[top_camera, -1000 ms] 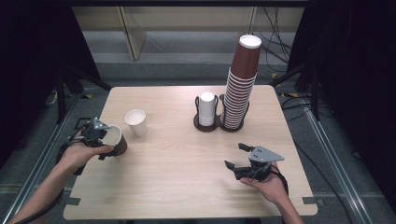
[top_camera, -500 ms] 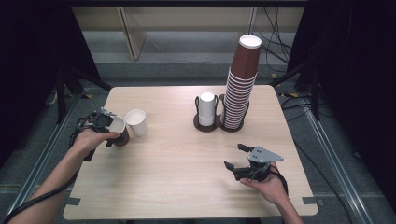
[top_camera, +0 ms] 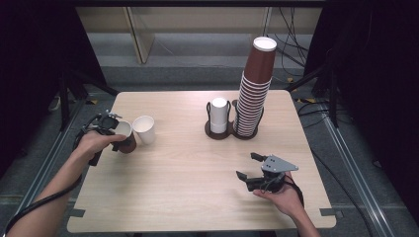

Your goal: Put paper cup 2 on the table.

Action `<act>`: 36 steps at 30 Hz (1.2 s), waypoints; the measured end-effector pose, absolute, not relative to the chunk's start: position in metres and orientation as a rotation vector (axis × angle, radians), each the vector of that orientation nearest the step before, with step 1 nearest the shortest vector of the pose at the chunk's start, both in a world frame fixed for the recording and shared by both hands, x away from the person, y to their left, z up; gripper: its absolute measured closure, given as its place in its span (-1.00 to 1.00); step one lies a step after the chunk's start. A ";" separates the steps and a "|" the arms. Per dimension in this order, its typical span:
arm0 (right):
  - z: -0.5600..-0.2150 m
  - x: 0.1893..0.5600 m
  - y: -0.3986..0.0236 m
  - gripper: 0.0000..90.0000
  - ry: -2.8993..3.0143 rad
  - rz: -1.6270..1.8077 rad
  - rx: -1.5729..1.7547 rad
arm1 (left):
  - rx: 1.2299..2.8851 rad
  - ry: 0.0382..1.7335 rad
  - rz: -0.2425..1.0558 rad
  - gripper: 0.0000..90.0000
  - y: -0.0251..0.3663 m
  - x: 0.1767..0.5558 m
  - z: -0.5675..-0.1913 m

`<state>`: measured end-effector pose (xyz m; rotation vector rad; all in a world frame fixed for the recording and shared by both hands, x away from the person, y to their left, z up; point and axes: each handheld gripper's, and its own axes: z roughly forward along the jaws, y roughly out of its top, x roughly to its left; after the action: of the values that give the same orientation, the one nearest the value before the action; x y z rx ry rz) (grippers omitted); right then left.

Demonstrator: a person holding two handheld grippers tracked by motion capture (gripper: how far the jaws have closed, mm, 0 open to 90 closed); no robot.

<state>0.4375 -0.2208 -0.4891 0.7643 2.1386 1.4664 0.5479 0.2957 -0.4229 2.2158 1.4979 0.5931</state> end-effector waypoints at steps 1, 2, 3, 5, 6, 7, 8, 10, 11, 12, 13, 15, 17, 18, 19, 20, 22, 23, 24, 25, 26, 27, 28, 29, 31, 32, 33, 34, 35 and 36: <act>-0.489 0.438 -0.221 -0.66 2.139 1.464 0.765 | 2.212 1.499 0.594 -0.87 0.295 0.549 -0.423; -0.489 0.438 -0.221 -0.66 2.137 1.465 0.764 | 2.208 1.501 0.591 -0.88 0.295 0.549 -0.424; -0.489 0.438 -0.221 -0.66 2.140 1.461 0.758 | 2.202 1.501 0.578 -0.91 0.295 0.550 -0.425; -0.490 0.437 -0.220 -0.66 2.146 1.460 0.760 | 2.185 1.499 0.575 -1.00 0.294 0.550 -0.426; -0.489 0.438 -0.221 -0.66 2.160 1.450 0.752 | 2.206 1.480 0.580 -1.00 0.294 0.550 -0.425; -0.489 0.439 -0.222 -0.66 2.160 1.443 0.718 | 2.200 1.477 0.579 -1.00 0.294 0.550 -0.426; -0.489 0.440 -0.222 -0.66 2.157 1.438 0.702 | 2.192 1.482 0.581 -1.00 0.294 0.549 -0.425; -0.490 0.438 -0.221 -0.66 2.165 1.452 0.746 | 2.193 1.468 0.588 -1.00 0.294 0.548 -0.425; -0.490 0.438 -0.221 -0.66 2.165 1.450 0.745 | 2.189 1.473 0.591 -1.00 0.294 0.547 -0.425; -0.490 0.438 -0.220 -0.66 2.165 1.452 0.745 | 2.197 1.466 0.592 -1.00 0.294 0.547 -0.424; -0.490 0.438 -0.220 -0.66 2.165 1.452 0.745 | 2.200 1.462 0.595 -1.00 0.294 0.546 -0.424; -0.490 0.438 -0.220 -0.66 2.167 1.453 0.743 | 2.179 1.462 0.592 -1.00 0.294 0.543 -0.424; -0.490 0.439 -0.220 -0.66 2.165 1.443 0.717 | 2.158 1.462 0.606 -1.00 0.294 0.542 -0.424; -0.490 0.437 -0.220 -0.66 2.169 1.448 0.753 | 2.158 1.459 0.606 -1.00 0.294 0.541 -0.424; -0.490 0.437 -0.219 -0.66 2.169 1.450 0.756 | 2.155 1.457 0.606 -1.00 0.293 0.540 -0.424; -0.490 0.438 -0.220 -0.66 2.168 1.447 0.737 | 2.163 1.448 0.608 -1.00 0.293 0.539 -0.424; -0.490 0.438 -0.220 -0.66 2.166 1.443 0.729 | 2.159 1.443 0.607 -1.00 0.293 0.538 -0.424; -0.490 0.438 -0.220 -0.66 2.164 1.443 0.729 | 2.163 1.422 0.618 -1.00 0.293 0.537 -0.424; -0.490 0.438 -0.219 -0.66 2.167 1.448 0.737 | 2.162 1.425 0.616 -1.00 0.293 0.537 -0.424; -0.490 0.439 -0.220 -0.66 2.169 1.443 0.719 | 2.174 1.418 0.619 -1.00 0.293 0.536 -0.423; -0.490 0.438 -0.220 -0.66 2.167 1.445 0.730 | 2.178 1.414 0.618 -1.00 0.292 0.536 -0.424; -0.490 0.437 -0.219 -0.66 2.174 1.450 0.764 | 2.186 1.409 0.618 -1.00 0.292 0.535 -0.425; -0.491 0.437 -0.219 -0.66 2.165 1.455 0.760 | 2.183 1.409 0.622 -1.00 0.292 0.535 -0.426; -0.491 0.437 -0.218 -0.66 2.159 1.462 0.765 | 2.181 1.405 0.628 -1.00 0.292 0.535 -0.427; -0.491 0.438 -0.218 -0.66 2.166 1.452 0.751 | 2.167 1.410 0.628 -1.00 0.292 0.535 -0.428; -0.491 0.438 -0.218 -0.66 2.164 1.451 0.735 | 2.165 1.406 0.629 -1.00 0.292 0.534 -0.429; -0.491 0.438 -0.218 -0.66 2.166 1.449 0.735 | 2.149 1.408 0.631 -1.00 0.292 0.534 -0.430; -0.491 0.438 -0.219 -0.66 2.164 1.448 0.738 | 2.148 1.409 0.636 -1.00 0.292 0.533 -0.430; -0.491 0.438 -0.219 -0.66 2.179 1.441 0.743 | 2.160 1.396 0.639 -1.00 0.293 0.532 -0.429; -0.491 0.437 -0.219 -0.66 2.181 1.445 0.766 | 2.146 1.392 0.637 -1.00 0.292 0.531 -0.430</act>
<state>0.4371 -0.2192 -0.4910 0.7663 2.1805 1.4446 0.5312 0.2923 -0.4300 2.1462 1.3919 0.6374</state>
